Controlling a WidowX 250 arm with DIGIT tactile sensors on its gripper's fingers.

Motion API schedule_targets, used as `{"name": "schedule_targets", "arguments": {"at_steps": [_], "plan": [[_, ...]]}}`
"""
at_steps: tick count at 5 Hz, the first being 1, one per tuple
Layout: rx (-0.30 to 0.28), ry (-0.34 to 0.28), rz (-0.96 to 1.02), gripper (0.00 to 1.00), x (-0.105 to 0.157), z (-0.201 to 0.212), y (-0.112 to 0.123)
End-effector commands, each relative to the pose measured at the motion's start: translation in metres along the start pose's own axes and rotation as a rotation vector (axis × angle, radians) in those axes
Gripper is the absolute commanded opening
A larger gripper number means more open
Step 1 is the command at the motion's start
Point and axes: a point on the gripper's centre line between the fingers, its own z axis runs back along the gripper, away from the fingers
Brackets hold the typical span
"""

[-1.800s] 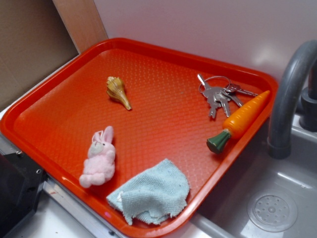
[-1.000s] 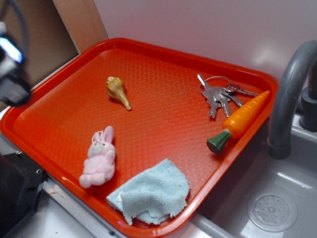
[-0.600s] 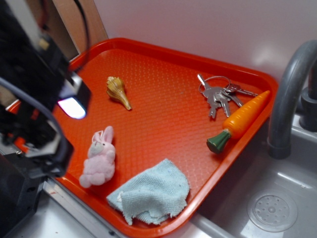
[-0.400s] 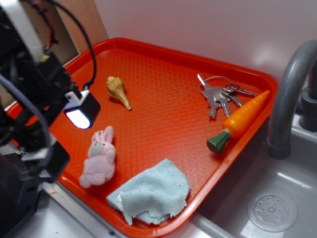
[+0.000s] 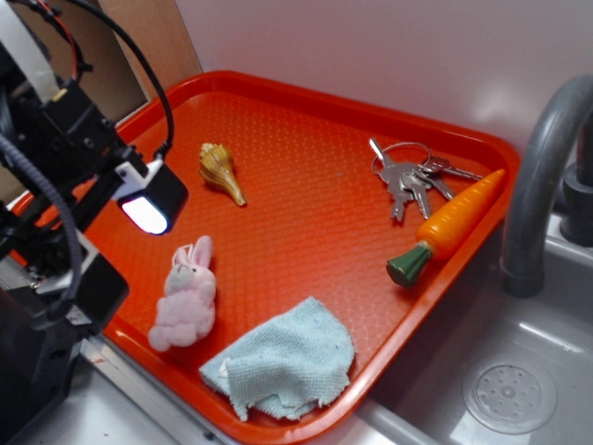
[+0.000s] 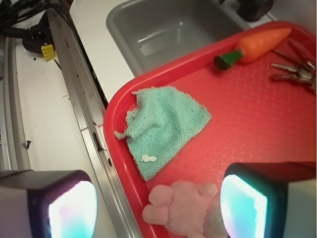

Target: Grab the blue cloth.

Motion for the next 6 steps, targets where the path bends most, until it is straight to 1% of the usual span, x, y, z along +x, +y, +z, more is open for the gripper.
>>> {"name": "schedule_targets", "arguments": {"at_steps": [1,2,3,4,5,6], "plan": [[0.038,0.055,-0.048,1.00,0.010,-0.037,-0.012],[0.101,0.135,-0.092,1.00,0.019,-0.075,-0.018],[0.059,0.192,-0.117,1.00,0.023,-0.111,-0.019],[0.042,0.183,-0.096,1.00,0.022,-0.123,-0.017],[0.043,0.197,-0.044,0.00,0.028,-0.126,-0.011],[0.036,0.215,-0.031,0.00,0.027,-0.115,-0.004]]}}
